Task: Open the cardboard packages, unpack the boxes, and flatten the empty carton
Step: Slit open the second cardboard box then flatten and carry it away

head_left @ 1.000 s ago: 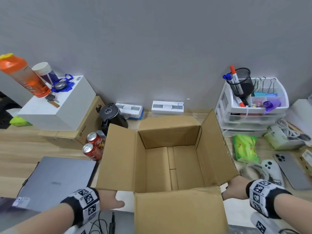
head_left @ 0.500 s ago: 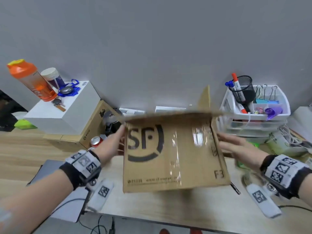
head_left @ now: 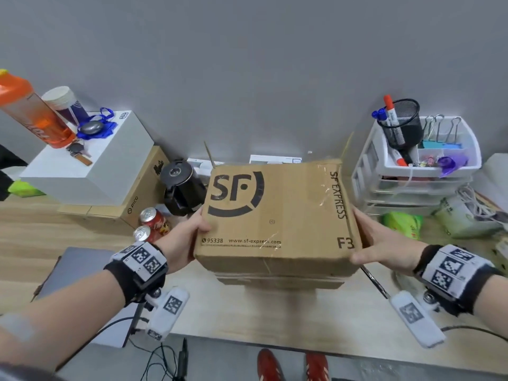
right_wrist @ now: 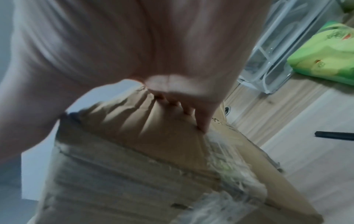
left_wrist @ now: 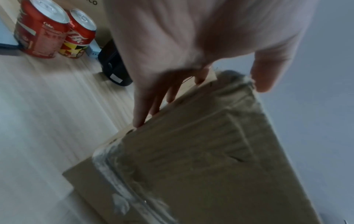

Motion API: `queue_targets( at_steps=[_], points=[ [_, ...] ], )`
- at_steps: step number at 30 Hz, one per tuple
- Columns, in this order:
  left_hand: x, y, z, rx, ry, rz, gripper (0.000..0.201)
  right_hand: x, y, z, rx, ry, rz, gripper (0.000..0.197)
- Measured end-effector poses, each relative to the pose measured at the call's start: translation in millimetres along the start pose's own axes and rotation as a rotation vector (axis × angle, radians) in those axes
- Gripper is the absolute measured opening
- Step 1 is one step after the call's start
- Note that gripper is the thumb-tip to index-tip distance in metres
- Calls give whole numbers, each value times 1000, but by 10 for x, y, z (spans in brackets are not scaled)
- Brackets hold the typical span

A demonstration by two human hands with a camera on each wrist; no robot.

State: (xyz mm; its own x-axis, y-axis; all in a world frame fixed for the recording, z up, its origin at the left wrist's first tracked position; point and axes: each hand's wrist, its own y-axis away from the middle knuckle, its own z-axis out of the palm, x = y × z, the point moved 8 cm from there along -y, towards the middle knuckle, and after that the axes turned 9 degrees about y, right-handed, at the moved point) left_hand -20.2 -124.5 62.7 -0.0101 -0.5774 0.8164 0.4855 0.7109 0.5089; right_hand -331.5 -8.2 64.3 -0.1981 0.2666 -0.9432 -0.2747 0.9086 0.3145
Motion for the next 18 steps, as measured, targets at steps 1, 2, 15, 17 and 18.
queue_targets(
  at_steps=[1, 2, 15, 17, 18],
  points=[
    [37, 24, 35, -18, -25, 10, 57, -24, 12, 5, -9, 20, -5, 132],
    [99, 67, 94, -46, -59, 25, 61, -64, 23, -10, -8, 61, -16, 133],
    [1261, 375, 142, 73, -287, 234, 94, -938, -68, -819, 578, 136, 54, 88],
    [1158, 222, 10, 144, -300, 120, 97, -847, -173, -761, 570, 110, 164, 68],
    [1075, 152, -14, 158, -312, 60, 91, -740, -231, -731, 550, 123, 229, 68]
  ],
)
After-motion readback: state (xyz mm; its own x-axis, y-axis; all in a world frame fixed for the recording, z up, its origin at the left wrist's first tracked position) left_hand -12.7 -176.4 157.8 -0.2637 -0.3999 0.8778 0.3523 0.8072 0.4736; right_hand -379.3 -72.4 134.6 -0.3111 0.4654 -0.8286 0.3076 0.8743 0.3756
